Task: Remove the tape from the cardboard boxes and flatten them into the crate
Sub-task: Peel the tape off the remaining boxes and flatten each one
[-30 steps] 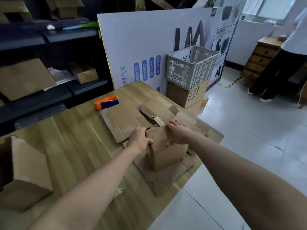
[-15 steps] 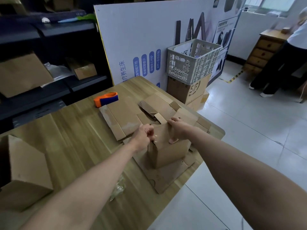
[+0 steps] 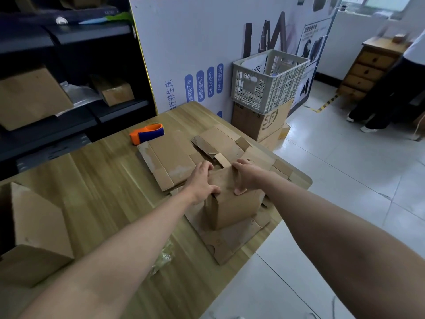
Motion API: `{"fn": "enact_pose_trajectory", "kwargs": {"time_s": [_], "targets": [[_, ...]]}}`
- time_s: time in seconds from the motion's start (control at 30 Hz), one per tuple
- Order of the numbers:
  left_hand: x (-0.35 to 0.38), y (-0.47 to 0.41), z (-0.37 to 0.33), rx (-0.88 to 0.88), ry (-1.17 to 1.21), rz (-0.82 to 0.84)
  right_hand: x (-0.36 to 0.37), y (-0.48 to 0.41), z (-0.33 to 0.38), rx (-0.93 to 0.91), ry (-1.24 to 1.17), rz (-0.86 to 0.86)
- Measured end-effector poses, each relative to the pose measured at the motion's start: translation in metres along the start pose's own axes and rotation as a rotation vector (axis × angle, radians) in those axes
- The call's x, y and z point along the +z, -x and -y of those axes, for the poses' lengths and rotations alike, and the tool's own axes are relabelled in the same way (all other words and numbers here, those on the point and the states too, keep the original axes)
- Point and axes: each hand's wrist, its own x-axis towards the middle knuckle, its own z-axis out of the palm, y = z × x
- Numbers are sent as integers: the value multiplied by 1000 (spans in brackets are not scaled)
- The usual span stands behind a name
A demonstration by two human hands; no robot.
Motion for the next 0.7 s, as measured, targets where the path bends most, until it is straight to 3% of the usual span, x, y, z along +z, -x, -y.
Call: {"fn": "enact_pose_trajectory", "kwargs": {"time_s": [0.47,0.63,0.7], "targets": [[8,0,7,-21,96,7,-2,4,3,3,27,-1],[-2,11,12,-63,356,67,-2,5,3,0,34,1],[-8,18,16,-122,613,137,-2,5,3,1,45,1]]}}
